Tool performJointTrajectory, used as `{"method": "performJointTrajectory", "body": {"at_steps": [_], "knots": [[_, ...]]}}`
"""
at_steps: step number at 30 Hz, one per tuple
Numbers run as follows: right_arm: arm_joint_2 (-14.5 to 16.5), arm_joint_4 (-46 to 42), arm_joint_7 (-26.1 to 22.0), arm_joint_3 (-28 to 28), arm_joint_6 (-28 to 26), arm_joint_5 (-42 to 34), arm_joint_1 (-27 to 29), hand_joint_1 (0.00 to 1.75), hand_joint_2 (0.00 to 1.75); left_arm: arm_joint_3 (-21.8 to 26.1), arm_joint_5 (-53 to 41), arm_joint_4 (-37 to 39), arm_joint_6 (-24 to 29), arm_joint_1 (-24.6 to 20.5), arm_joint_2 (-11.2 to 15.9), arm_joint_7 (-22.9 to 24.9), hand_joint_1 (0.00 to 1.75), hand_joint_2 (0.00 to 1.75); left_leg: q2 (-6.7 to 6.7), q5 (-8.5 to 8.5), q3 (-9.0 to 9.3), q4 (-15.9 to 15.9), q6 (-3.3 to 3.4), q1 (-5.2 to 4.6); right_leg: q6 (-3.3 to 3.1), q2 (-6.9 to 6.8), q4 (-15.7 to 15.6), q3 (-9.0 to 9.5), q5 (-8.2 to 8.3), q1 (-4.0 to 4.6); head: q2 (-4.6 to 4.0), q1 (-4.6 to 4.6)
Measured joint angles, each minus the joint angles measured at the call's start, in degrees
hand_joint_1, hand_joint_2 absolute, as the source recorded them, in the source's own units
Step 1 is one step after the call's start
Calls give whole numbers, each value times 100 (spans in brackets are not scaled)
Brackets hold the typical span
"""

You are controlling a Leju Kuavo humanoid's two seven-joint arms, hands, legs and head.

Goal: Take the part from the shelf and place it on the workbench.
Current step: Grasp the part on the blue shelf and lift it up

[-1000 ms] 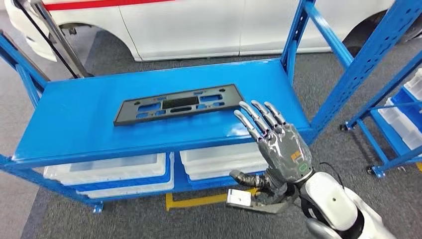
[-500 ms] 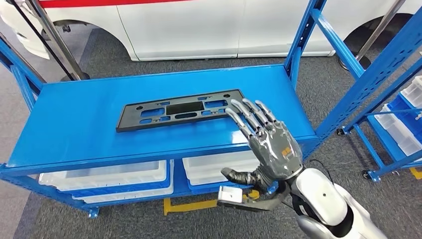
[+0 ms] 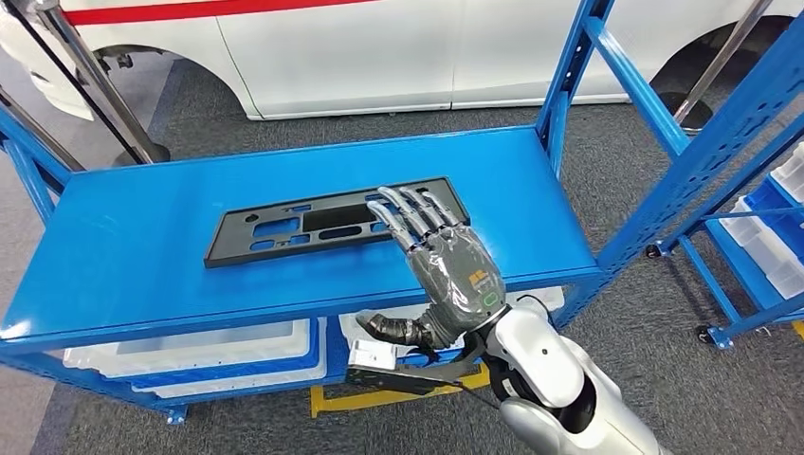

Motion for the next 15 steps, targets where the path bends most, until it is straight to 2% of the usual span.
{"method": "performJointTrajectory", "body": {"at_steps": [1,3,4,5,6,7,8,9,10,13,15], "knots": [[58,28,-2,12,-1,-21,-18,0,0,-9,-4,0,-3,0,1,1,0,0,-1,-142,-149,299,-25,13,-28,-7,-20,38,-11,-5,0,-3],[136,96,-7,51,-1,-54,-39,0,0,-33,-10,0,-8,-1,1,2,0,0,-1,-411,-606,1084,-68,29,-61,-13,-26,77,-48,-1,0,-7],[160,133,-9,69,-1,-68,-38,0,0,-49,-11,0,-8,1,1,2,0,0,0,-435,-788,1342,-82,35,-67,-13,-23,98,-69,1,0,-8],[184,169,-13,82,-1,-76,-36,0,0,-65,-15,0,-9,7,1,3,0,0,1,-336,-874,1392,-91,40,-63,-9,-20,126,-94,0,0,-8],[211,204,-16,90,-2,-82,-36,0,0,-80,-19,0,-10,14,3,3,0,0,1,-122,-840,1203,-94,46,-53,0,-16,165,-124,-4,0,-8],[239,235,-20,93,-2,-85,-36,0,0,-89,-23,0,-10,20,5,4,0,0,1,159,-718,833,-92,56,-37,8,-10,211,-160,-7,0,-8],[267,271,-22,97,-1,-87,-39,0,0,-96,-28,0,-13,27,7,4,0,0,-3,369,-577,468,-87,58,-12,15,-5,247,-196,-3,0,-7],[293,309,-23,106,2,-92,-46,0,0,-102,-33,0,-19,27,8,4,0,0,-8,492,-447,151,-73,52,17,21,8,261,-224,6,0,-7],[316,348,-23,116,3,-97,-54,0,0,-106,-40,0,-28,22,8,4,0,0,-15,524,-380,-27,-48,43,46,23,16,255,-240,16,0,-6],[391,486,-23,146,6,-132,-75,0,0,-117,-72,0,-57,3,7,4,0,0,-26,464,-356,-113,49,30,122,19,17,226,-257,23,0,-6],[442,573,-23,157,7,-152,-93,0,0,-131,-87,0,-63,9,10,4,0,0,-18,460,-319,-146,119,45,174,8,194,159,-376,12,0,-5]]}}
